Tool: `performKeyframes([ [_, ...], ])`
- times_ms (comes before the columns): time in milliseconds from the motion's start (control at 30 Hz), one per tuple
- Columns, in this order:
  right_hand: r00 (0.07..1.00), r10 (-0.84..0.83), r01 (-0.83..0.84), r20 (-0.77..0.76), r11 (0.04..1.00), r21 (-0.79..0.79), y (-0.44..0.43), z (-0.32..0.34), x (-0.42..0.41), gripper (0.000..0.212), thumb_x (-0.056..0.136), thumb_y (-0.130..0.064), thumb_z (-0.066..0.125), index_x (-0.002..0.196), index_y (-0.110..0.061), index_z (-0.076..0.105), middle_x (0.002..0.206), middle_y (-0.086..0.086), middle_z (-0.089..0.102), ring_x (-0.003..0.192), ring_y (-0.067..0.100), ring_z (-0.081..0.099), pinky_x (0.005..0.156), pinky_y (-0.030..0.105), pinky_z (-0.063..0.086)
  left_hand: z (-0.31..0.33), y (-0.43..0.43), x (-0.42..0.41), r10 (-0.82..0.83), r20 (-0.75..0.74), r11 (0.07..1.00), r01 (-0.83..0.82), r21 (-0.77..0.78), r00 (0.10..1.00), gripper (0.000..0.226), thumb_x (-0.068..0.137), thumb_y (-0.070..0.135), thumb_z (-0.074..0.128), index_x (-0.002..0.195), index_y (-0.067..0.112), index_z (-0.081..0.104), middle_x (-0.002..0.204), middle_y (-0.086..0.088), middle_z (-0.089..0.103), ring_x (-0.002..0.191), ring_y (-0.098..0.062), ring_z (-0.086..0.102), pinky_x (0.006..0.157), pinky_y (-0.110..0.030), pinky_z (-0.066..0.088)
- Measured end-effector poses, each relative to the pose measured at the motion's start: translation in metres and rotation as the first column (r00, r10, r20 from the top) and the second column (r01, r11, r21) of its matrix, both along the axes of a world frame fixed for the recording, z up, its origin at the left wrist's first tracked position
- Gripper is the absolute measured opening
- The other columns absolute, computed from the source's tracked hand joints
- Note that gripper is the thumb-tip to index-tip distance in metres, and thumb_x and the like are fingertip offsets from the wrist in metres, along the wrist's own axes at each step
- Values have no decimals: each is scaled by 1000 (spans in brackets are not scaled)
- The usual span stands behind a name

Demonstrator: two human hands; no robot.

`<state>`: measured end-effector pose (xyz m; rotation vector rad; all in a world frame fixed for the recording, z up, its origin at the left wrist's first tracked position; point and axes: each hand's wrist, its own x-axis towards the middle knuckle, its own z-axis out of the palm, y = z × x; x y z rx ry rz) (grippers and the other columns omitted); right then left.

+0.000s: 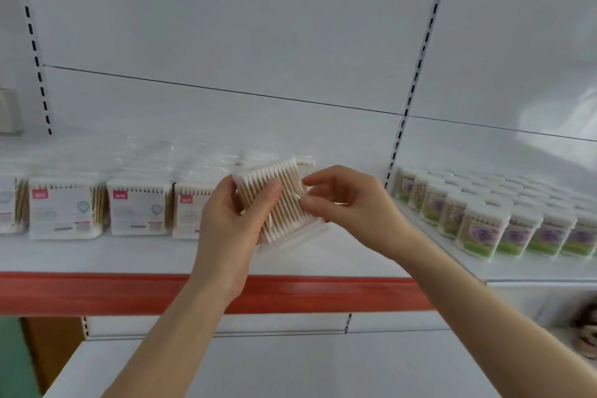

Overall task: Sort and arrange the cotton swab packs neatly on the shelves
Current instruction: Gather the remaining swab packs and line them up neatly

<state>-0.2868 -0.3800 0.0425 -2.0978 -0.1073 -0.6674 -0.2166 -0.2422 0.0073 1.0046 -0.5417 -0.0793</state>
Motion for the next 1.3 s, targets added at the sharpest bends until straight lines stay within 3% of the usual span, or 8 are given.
performKeyframes([
  [133,997,-81,81,12,996,45,0,-3,-8,17,79,-5,70,86,-19,62,71,-8,64,61,-3,60,61,13,50,-1,5,-6,-178,9,984,178,3,984,31,74,19,72,103,9,65,95,-6,71,87,-17,68,73,-34,57],
  [267,982,-174,176,69,984,-18,4,1,-15,3,83,-15,66,81,-17,68,73,-13,67,69,-6,60,69,11,48,-4,2,-10,-145,20,989,145,-24,989,20,81,5,65,101,9,60,87,-2,74,85,-16,70,72,-28,57],
  [433,987,-87,95,-132,994,56,14,11,-23,54,75,-56,45,95,-12,68,97,1,70,88,13,67,79,29,54,-8,-8,-18,-59,273,995,35,93,960,32,77,2,68,104,20,66,103,5,71,101,-5,64,79,-15,50],
  [533,992,-96,106,-77,985,137,11,14,-20,25,87,-31,58,82,-8,64,82,8,66,80,19,67,76,32,58,-10,-12,-20,-15,443,980,-74,183,896,33,80,10,67,111,22,66,122,8,61,116,0,54,92,-17,47],
  [667,997,-20,43,-75,945,325,-9,17,-19,7,90,-10,54,91,-7,60,75,6,64,64,12,64,61,25,55,-12,-9,-16,154,479,942,-275,194,864,32,77,26,73,102,40,59,115,19,57,110,3,53,91,-17,45],
  [867,986,111,-59,-123,929,366,-33,17,-19,12,89,-12,55,99,-15,61,78,1,68,71,14,65,64,25,56,-8,-14,-19,56,327,971,-128,203,943,33,80,5,68,93,33,58,88,12,67,78,3,65,65,-10,49],
  [1200,969,100,-107,-225,994,-22,-59,16,-18,35,76,-10,69,107,-26,59,103,5,68,93,13,66,79,28,56,-13,-29,-14,54,450,940,-198,279,891,39,81,0,66,98,35,63,97,9,64,91,-6,62,77,-21,52],
  [1300,970,156,-138,-185,985,108,-63,11,-18,33,79,1,64,104,-21,58,90,1,70,81,12,67,66,23,56,-15,-36,-17,74,361,964,-160,214,929,39,77,6,71,101,33,56,93,10,62,84,-1,63,68,-14,51],
])
